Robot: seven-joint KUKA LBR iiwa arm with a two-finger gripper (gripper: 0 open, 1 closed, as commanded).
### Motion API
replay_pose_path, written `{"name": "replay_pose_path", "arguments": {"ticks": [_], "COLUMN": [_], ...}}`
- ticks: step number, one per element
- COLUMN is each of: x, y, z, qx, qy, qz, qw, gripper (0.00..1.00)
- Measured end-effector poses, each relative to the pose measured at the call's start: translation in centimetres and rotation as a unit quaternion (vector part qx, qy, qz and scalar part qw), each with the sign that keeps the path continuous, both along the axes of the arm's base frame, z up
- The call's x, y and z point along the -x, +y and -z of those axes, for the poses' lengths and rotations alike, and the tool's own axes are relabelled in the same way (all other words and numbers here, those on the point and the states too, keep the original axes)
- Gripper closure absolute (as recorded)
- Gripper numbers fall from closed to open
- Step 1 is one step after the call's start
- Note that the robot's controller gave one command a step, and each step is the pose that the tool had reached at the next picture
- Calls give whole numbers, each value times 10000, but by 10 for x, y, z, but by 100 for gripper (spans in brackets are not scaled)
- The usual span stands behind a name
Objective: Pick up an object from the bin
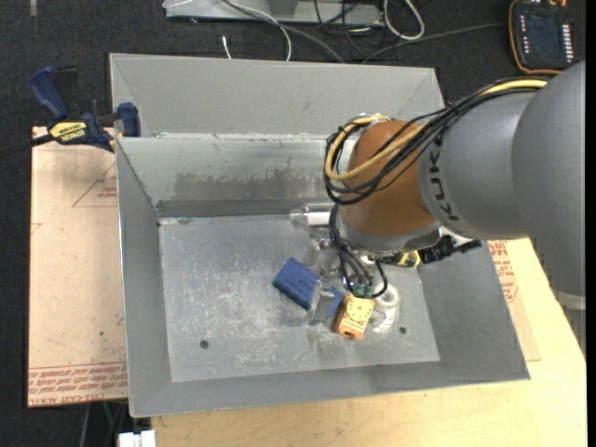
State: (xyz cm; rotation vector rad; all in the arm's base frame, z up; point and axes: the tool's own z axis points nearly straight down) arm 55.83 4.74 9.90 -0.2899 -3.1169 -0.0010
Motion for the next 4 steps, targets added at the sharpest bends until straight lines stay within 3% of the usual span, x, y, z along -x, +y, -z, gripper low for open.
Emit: {"name": "replay_pose_path", "arguments": {"ticks": [1,2,3,4], "x": [-4,-3,-4,-1], "y": [7,16,16,16], "z": [28,27,27,-20], "qx": [-19,-6,-6,-8], "qy": [-116,-48,-47,-7], "qz": [-281,-19,-15,-17], "qw": [9995,10000,10000,10000], "gripper": [0,100,100,100]}}
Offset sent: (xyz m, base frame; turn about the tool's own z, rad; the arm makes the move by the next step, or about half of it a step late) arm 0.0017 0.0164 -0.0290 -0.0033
